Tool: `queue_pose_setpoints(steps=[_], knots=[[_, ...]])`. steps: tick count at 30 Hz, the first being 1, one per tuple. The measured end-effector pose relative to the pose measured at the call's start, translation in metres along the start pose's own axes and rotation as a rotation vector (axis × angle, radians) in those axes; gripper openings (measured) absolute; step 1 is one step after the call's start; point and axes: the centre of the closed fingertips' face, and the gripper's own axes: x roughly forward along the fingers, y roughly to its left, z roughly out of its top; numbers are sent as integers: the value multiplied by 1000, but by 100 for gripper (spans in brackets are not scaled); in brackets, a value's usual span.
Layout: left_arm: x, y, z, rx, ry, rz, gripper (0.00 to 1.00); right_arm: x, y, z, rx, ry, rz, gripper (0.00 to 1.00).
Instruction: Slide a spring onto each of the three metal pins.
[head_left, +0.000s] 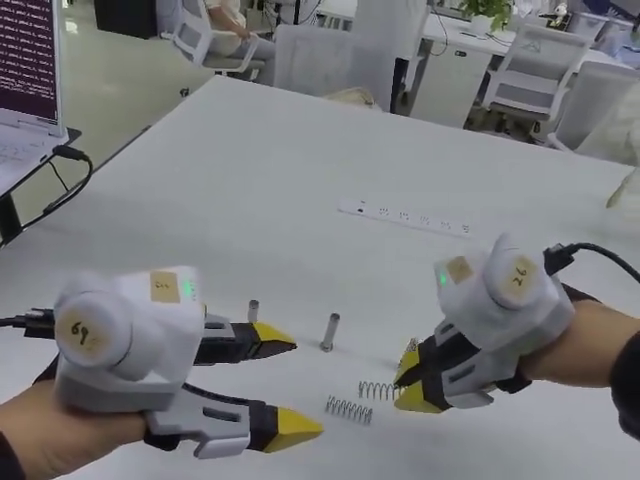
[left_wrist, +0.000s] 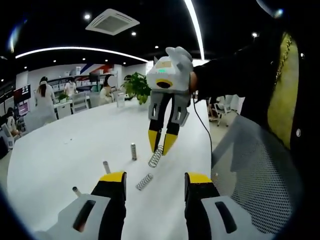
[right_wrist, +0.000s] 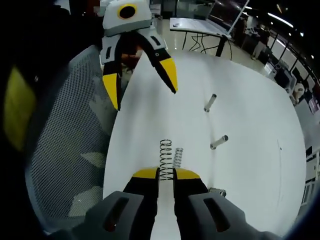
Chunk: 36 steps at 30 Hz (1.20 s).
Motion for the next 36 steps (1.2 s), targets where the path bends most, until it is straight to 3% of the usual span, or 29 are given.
queue_pose_setpoints(steps=[5,13,29,36], knots=[[2,-3,2,14,0,-15,37,-2,9,26,-54,-20,13,8],[2,-8,5,39,-6,-27,30,-5,20,47,-98,-44,45,8],[3,-11,4,109,-3,-35,4,-6,27,53,-129,-37,68,8],[4,-12,3,117,2,-38,4,-6,28,52,-131,-28,74,8]])
